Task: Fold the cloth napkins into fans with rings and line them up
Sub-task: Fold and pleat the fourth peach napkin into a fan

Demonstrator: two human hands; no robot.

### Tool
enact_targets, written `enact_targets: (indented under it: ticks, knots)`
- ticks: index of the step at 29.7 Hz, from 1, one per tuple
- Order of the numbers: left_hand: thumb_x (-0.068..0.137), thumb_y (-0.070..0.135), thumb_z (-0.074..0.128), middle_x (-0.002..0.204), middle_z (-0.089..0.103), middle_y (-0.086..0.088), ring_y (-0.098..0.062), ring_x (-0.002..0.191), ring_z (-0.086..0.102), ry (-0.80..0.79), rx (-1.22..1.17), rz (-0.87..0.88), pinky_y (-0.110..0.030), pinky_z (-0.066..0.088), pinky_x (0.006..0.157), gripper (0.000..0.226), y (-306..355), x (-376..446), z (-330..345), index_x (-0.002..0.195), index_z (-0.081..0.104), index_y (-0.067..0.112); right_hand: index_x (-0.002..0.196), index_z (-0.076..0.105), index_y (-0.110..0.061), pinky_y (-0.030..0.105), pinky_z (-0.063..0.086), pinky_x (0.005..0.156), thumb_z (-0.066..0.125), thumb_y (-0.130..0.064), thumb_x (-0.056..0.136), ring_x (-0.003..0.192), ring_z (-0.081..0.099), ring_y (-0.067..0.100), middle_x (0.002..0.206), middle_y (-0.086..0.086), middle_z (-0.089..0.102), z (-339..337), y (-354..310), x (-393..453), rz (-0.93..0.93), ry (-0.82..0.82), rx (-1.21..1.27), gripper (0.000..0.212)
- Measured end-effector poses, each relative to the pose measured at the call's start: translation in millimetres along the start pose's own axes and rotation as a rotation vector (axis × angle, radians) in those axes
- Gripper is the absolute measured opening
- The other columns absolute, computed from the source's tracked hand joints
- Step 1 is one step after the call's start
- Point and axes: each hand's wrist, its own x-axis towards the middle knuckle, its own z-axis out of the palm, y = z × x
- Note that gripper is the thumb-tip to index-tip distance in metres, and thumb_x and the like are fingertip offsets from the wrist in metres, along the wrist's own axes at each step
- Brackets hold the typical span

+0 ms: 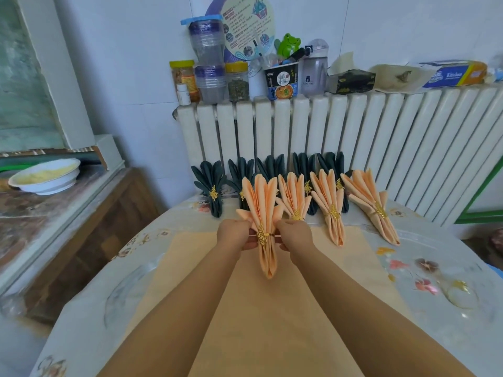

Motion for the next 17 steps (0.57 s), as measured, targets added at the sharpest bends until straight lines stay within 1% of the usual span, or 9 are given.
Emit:
enact_targets:
  ticks: [2, 5, 7, 9, 10, 13, 14, 15, 17]
  knots:
    - [0.095, 0.015, 0.057, 0.091, 0.069, -0.017, -0.027, 0.071, 0.068, -0.001, 0.013, -0.004, -0.036, 0.057, 0.057, 0.016, 3.6, 13.8, 2.4, 0.087, 0.059, 0.001, 0.070, 0.060, -0.011, 0.026, 0.045, 0.056, 0.051, -0.015, 0.091, 0.062, 0.060, 0.013, 0.070, 0.003, 0.060, 3.9, -1.6, 14.1, 0.010, -0.002, -0.010, 0.023]
    - [0.095, 0.015, 0.058, 0.092, 0.069, -0.018, -0.028, 0.074, 0.068, 0.002, 0.025, -0.014, -0.036, 0.057, 0.057, 0.017, 2.6, 37.3, 8.1, 0.084, 0.060, 0.002, 0.061, 0.057, -0.012, 0.031, 0.044, 0.064, 0.051, -0.014, 0.089, 0.060, 0.054, 0.017, 0.061, 0.003, 0.056, 9.0, -0.5, 38.2, 0.004, 0.013, -0.085, 0.028]
    - [0.095, 0.015, 0.058, 0.093, 0.069, -0.017, -0.028, 0.078, 0.069, 0.023, 0.052, -0.018, -0.038, 0.058, 0.061, 0.017, 0.0, 50.5, 12.2, 0.084, 0.061, 0.003, 0.056, 0.052, -0.013, 0.030, 0.040, 0.064, 0.050, -0.014, 0.086, 0.061, 0.049, 0.019, 0.060, 0.005, 0.052, 13.0, 1.4, 50.8, -0.003, 0.027, -0.144, 0.030]
    - [0.094, 0.016, 0.058, 0.093, 0.070, -0.016, -0.028, 0.079, 0.069, 0.043, 0.072, -0.010, -0.041, 0.059, 0.068, 0.018, -3.7, 61.4, 15.1, 0.082, 0.062, 0.004, 0.055, 0.051, -0.013, 0.029, 0.039, 0.062, 0.050, -0.015, 0.085, 0.061, 0.049, 0.020, 0.059, 0.006, 0.052, 17.3, 3.4, 60.5, -0.012, 0.030, -0.192, 0.031]
    - [0.094, 0.017, 0.059, 0.093, 0.070, -0.016, -0.028, 0.079, 0.069, 0.052, 0.081, 0.001, -0.041, 0.059, 0.067, 0.018, -3.8, 61.4, 15.7, 0.080, 0.062, 0.005, 0.056, 0.052, -0.012, 0.029, 0.040, 0.061, 0.050, -0.016, 0.085, 0.060, 0.050, 0.020, 0.059, 0.006, 0.053, 17.4, 2.9, 60.7, -0.015, 0.032, -0.213, 0.030]
    - [0.095, 0.017, 0.056, 0.087, 0.068, -0.013, -0.024, 0.073, 0.066, 0.064, 0.105, 0.025, -0.031, 0.054, 0.056, 0.021, -6.3, 67.5, 18.4, 0.077, 0.061, 0.007, 0.066, 0.060, -0.009, 0.028, 0.042, 0.059, 0.049, -0.018, 0.087, 0.060, 0.054, 0.020, 0.063, 0.006, 0.058, 19.7, 4.7, 69.7, -0.020, 0.029, -0.282, 0.026]
    - [0.096, 0.017, 0.056, 0.085, 0.067, -0.011, -0.023, 0.072, 0.065, 0.070, 0.117, 0.024, -0.030, 0.053, 0.055, 0.021, -6.4, 68.2, 18.6, 0.077, 0.061, 0.008, 0.068, 0.061, -0.009, 0.027, 0.041, 0.056, 0.048, -0.018, 0.088, 0.060, 0.054, 0.019, 0.064, 0.005, 0.058, 20.7, 4.7, 71.4, -0.023, 0.028, -0.309, 0.026]
    - [0.096, 0.017, 0.055, 0.085, 0.067, -0.011, -0.023, 0.073, 0.066, 0.071, 0.117, 0.018, -0.031, 0.054, 0.056, 0.020, -6.7, 69.3, 19.3, 0.079, 0.061, 0.008, 0.069, 0.061, -0.009, 0.026, 0.040, 0.053, 0.047, -0.019, 0.090, 0.059, 0.053, 0.018, 0.063, 0.004, 0.058, 21.8, 4.7, 73.4, -0.027, 0.033, -0.334, 0.027]
    - [0.096, 0.018, 0.055, 0.088, 0.068, -0.012, -0.024, 0.076, 0.067, 0.067, 0.107, 0.017, -0.035, 0.057, 0.064, 0.019, -6.1, 70.8, 21.6, 0.082, 0.061, 0.007, 0.067, 0.059, -0.011, 0.026, 0.039, 0.051, 0.046, -0.019, 0.091, 0.057, 0.052, 0.018, 0.061, 0.003, 0.055, 23.3, 4.2, 76.4, -0.046, 0.054, -0.375, 0.029]
